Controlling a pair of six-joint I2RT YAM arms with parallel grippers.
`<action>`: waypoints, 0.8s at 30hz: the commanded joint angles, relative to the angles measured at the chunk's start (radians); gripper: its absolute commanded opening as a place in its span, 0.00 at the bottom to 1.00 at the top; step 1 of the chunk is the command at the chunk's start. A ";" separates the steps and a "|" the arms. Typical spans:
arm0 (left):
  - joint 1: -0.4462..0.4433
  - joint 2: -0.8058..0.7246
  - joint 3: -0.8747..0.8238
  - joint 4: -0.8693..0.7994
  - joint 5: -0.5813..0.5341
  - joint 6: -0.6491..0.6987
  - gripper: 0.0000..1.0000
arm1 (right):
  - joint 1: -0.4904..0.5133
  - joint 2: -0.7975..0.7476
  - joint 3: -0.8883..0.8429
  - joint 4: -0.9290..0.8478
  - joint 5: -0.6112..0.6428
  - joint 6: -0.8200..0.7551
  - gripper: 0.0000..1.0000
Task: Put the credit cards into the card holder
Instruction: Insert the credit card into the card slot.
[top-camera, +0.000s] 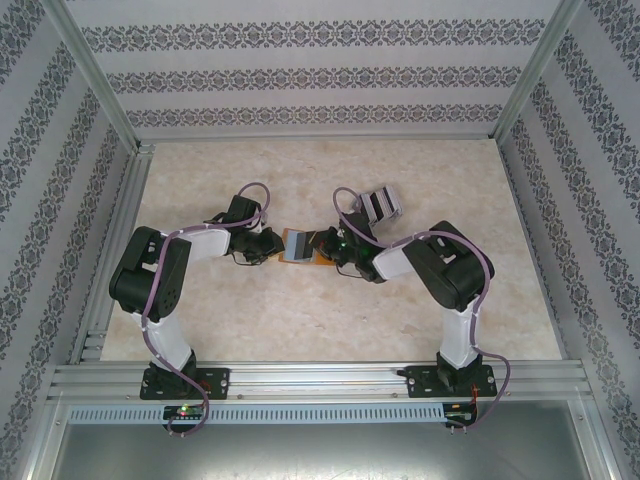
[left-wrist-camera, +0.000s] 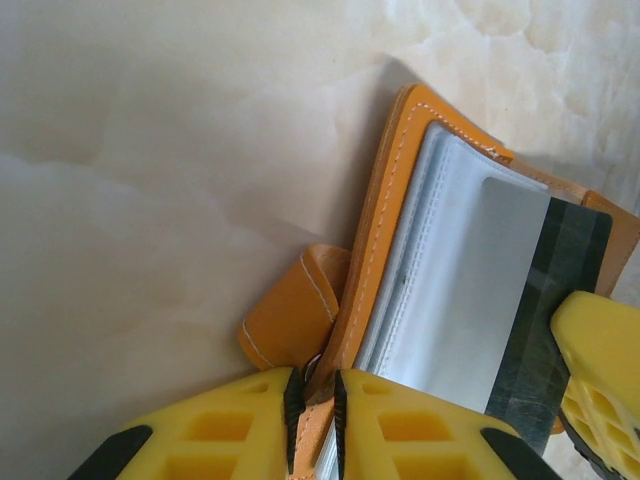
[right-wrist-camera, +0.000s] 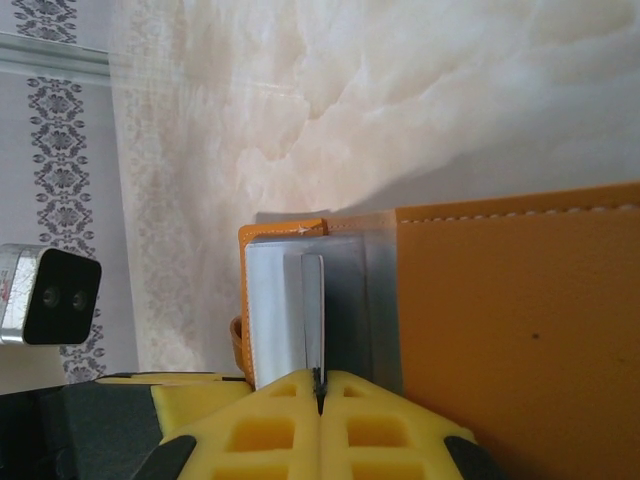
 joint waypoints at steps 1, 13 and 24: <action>-0.021 0.015 -0.022 -0.022 0.028 -0.012 0.21 | 0.029 0.017 0.002 -0.048 0.029 -0.008 0.03; -0.022 0.008 -0.022 -0.023 0.021 -0.012 0.21 | 0.030 -0.021 0.090 -0.274 -0.025 -0.157 0.09; -0.023 0.012 -0.031 -0.017 0.017 -0.013 0.21 | 0.022 -0.137 0.148 -0.526 0.040 -0.315 0.29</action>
